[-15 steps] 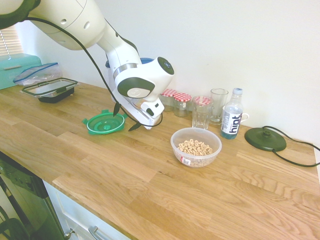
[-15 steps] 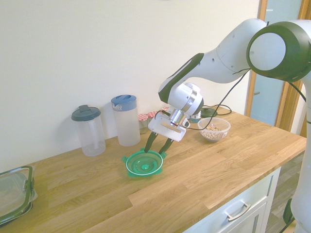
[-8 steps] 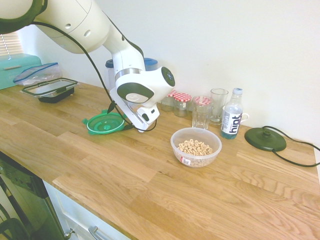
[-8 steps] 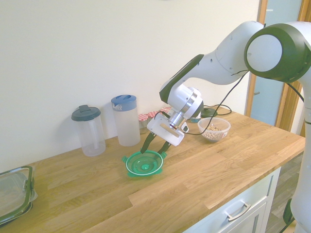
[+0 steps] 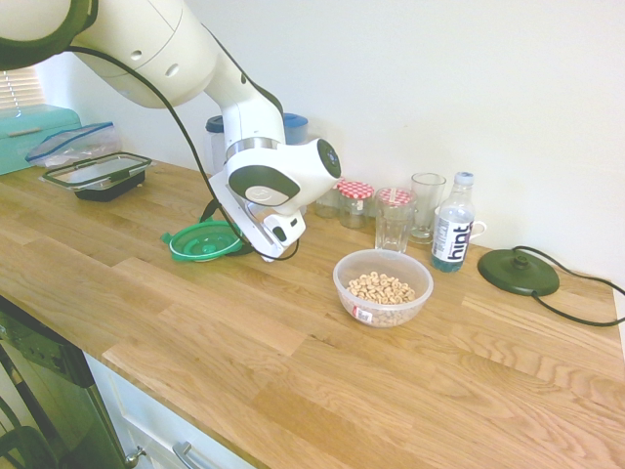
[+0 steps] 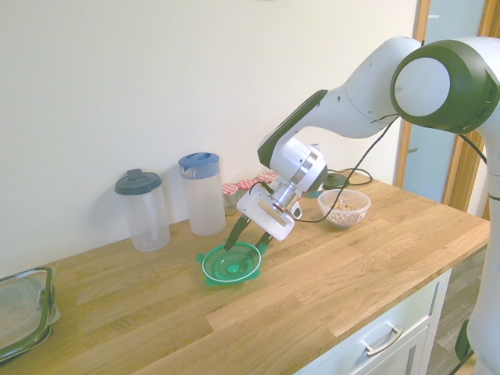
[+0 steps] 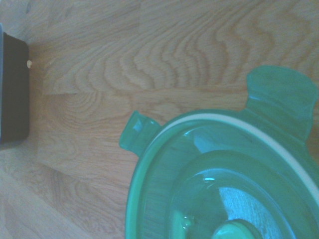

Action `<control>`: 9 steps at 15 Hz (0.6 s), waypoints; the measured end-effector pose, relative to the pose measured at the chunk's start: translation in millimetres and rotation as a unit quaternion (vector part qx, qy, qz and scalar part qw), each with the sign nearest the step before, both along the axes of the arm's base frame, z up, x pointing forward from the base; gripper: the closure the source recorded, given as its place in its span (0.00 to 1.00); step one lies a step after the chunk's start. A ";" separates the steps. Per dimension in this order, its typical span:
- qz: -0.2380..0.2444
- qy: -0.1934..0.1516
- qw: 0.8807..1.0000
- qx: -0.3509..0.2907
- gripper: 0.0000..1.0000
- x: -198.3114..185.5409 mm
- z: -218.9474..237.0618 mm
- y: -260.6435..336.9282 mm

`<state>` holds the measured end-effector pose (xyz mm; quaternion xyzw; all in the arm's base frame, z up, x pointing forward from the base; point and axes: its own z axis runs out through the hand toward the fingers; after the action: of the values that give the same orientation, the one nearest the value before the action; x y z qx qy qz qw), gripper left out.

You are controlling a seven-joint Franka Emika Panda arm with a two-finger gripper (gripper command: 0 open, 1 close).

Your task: Cover the lid of food container

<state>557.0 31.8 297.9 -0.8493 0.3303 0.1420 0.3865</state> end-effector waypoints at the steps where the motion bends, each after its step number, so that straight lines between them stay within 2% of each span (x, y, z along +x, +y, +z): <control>1: 0.000 0.000 1.000 0.000 1.00 0.0 -0.1 0.0; 9: -0.007 -0.005 1.000 0.013 1.00 -9.1 -11.8 -8.2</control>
<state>548.0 23.6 286.1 -0.8425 0.3324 0.1394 0.4003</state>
